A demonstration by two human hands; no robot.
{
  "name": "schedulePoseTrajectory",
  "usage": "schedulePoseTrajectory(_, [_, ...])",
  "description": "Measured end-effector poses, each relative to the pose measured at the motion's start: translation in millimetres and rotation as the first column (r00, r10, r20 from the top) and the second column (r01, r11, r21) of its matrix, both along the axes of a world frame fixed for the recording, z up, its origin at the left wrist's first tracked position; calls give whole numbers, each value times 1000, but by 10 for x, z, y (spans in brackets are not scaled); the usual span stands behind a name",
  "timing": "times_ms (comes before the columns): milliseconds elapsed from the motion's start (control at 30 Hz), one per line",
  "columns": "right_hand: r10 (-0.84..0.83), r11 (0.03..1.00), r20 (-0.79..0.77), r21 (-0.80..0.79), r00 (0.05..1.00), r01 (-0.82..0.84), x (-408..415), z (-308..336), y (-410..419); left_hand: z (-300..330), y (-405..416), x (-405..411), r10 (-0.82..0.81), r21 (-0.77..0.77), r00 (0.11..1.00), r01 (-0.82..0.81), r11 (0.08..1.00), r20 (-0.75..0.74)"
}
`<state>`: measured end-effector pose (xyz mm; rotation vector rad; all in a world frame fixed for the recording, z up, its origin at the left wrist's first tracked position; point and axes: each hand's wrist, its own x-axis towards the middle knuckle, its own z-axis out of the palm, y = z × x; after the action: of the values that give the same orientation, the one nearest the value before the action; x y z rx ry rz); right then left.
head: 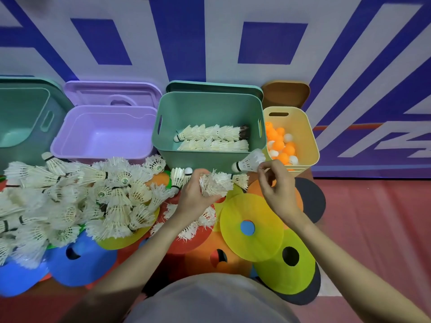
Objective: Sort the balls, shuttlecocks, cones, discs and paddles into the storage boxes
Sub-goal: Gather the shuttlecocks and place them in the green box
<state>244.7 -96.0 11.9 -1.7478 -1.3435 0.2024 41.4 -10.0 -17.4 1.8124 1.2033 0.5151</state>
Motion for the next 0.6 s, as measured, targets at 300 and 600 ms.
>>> schedulePoseTrajectory(300, [332, 942, 73, -87, 941, -325, -212, -19, 5, 45, 5, 54, -55, 26, 998, 54, 998, 37])
schedulePoseTrajectory(600, [280, 958, 41, -79, 959, -276, -81, -101, 100, 24, 112, -83, 74, -20, 992, -72, 997, 99])
